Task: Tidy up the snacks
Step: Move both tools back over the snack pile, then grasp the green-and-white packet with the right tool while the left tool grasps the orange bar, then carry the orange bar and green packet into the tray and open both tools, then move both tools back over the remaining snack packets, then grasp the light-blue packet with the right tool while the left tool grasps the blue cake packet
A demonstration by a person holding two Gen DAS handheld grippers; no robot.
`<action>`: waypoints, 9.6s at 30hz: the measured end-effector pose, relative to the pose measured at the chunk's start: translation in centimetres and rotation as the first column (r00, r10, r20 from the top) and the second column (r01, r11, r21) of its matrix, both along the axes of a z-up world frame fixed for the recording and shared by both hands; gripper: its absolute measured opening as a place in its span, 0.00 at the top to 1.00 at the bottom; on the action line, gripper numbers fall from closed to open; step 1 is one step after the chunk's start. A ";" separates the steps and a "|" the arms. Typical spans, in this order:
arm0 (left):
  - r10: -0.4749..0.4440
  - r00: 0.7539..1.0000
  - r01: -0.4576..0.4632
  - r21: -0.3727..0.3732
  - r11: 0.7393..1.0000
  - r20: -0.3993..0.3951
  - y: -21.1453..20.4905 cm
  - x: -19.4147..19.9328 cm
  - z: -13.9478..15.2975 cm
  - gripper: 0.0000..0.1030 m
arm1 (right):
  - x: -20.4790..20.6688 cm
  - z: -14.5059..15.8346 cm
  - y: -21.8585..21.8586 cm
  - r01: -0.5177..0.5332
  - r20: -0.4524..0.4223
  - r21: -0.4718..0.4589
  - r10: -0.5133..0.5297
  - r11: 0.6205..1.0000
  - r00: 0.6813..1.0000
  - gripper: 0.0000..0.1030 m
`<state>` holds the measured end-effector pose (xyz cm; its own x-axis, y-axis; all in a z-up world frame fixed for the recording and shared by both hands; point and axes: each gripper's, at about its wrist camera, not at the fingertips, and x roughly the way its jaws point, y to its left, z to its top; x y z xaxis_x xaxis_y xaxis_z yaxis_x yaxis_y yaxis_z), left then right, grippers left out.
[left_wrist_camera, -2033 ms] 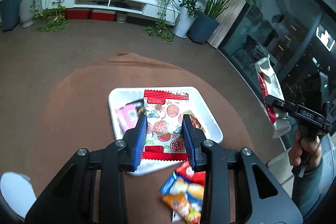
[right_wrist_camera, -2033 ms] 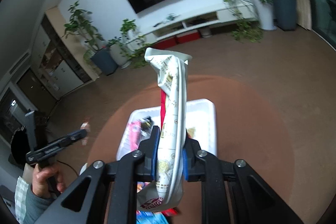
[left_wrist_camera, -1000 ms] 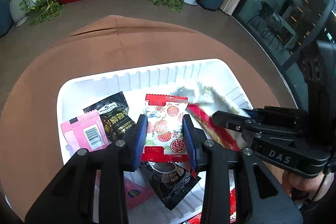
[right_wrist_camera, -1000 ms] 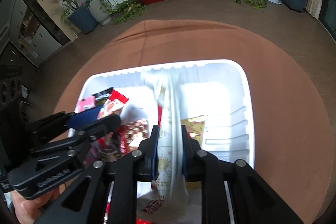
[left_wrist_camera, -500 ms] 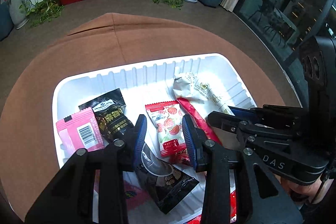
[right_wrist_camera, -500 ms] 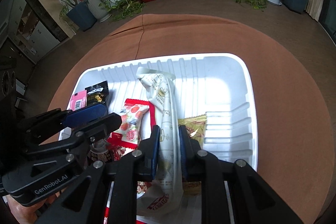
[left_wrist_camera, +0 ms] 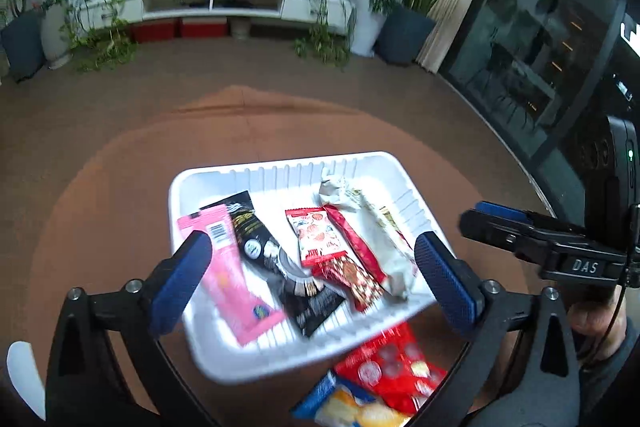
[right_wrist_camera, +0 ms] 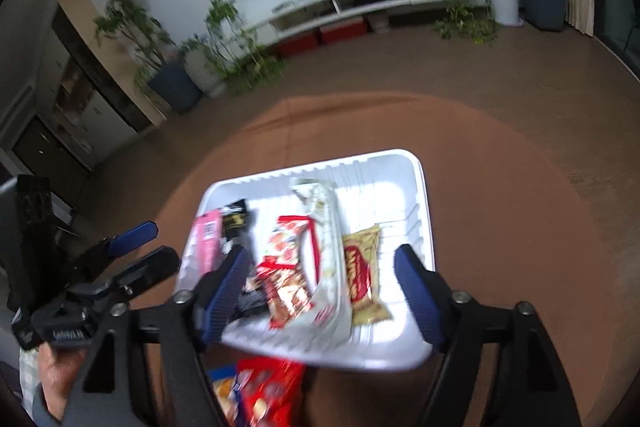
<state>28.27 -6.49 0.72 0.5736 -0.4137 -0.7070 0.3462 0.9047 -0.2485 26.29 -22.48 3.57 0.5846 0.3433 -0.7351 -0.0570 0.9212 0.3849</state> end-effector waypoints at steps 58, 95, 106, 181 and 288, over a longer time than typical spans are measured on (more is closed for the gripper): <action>0.045 0.991 -0.034 0.093 0.995 -0.124 2.3 -20.6 -7.2 0.00 | -24.5 -3.4 10.5 -0.296 -0.047 -0.062 0.294 0.953 0.955 0.88; 0.133 0.977 -0.097 0.213 0.972 -0.164 6.0 -20.3 -10.2 0.79 | -25.4 -3.6 9.1 -0.294 -0.042 -0.069 0.292 0.953 0.956 0.88; 0.122 0.985 -0.103 0.150 0.983 -0.123 6.6 -21.5 -8.2 0.79 | -24.7 -2.7 7.1 -0.232 -0.029 -0.052 0.231 0.971 0.973 0.88; -0.049 0.986 0.068 0.119 0.991 -0.159 -4.7 8.2 -7.9 0.77 | 8.7 -6.7 5.6 -0.162 -0.161 -0.133 0.140 0.978 0.977 0.79; 0.041 0.974 0.036 0.327 0.944 -0.225 0.1 -6.8 -10.2 0.12 | -17.8 -6.6 8.5 -0.137 -0.105 -0.157 0.122 0.978 0.987 0.17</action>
